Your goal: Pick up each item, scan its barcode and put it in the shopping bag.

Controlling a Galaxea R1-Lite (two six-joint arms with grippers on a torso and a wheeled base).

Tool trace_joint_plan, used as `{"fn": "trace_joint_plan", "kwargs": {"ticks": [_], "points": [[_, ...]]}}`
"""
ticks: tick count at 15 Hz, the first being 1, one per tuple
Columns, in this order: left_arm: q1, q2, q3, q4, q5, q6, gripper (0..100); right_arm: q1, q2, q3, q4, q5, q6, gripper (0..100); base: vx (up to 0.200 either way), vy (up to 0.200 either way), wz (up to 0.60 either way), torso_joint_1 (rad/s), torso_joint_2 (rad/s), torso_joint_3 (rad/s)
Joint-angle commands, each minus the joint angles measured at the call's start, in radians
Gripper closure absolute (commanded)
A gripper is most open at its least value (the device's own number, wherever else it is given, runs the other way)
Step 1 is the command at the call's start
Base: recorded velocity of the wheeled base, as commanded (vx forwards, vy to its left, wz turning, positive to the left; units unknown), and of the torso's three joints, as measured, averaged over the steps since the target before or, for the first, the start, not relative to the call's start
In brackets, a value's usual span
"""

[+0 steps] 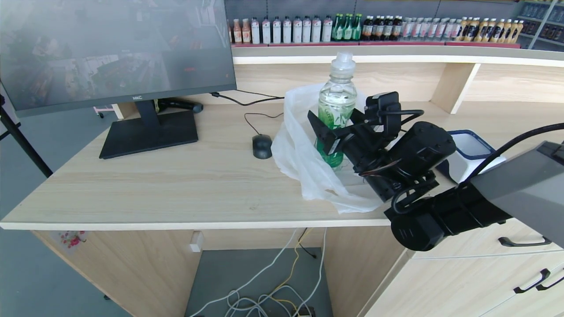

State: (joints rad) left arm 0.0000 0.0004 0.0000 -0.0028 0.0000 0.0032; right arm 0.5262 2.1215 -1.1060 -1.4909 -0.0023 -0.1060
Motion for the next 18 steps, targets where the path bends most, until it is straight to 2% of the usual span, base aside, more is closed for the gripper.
{"fn": "trace_joint_plan", "kwargs": {"ticks": [1,4,9,16,18], "points": [[0.0,0.0,0.0,0.0,0.0,0.0,0,0.002,-0.014,0.012,0.0,-0.001,0.003,0,0.0,0.0,0.0,0.0,0.0,0.0],[0.0,0.0,0.0,0.0,0.0,0.0,0,0.0,-0.054,0.055,-0.012,-0.002,0.025,0,0.0,0.0,0.0,0.0,0.0,0.0],[0.0,0.0,0.0,0.0,0.0,0.0,0,0.0,-0.196,0.221,-0.025,-0.002,0.028,0,0.0,0.0,0.0,0.0,0.0,0.0],[-0.002,0.0,0.0,0.0,0.0,0.004,0,-0.002,-0.492,0.618,-0.062,-0.01,0.043,0,0.0,0.0,0.0,0.0,0.0,0.0],[0.0,0.0,0.0,0.0,0.0,0.003,0,-0.002,-0.543,0.667,-0.065,-0.021,0.043,0,0.0,0.0,0.0,0.0,0.0,0.0]]}}
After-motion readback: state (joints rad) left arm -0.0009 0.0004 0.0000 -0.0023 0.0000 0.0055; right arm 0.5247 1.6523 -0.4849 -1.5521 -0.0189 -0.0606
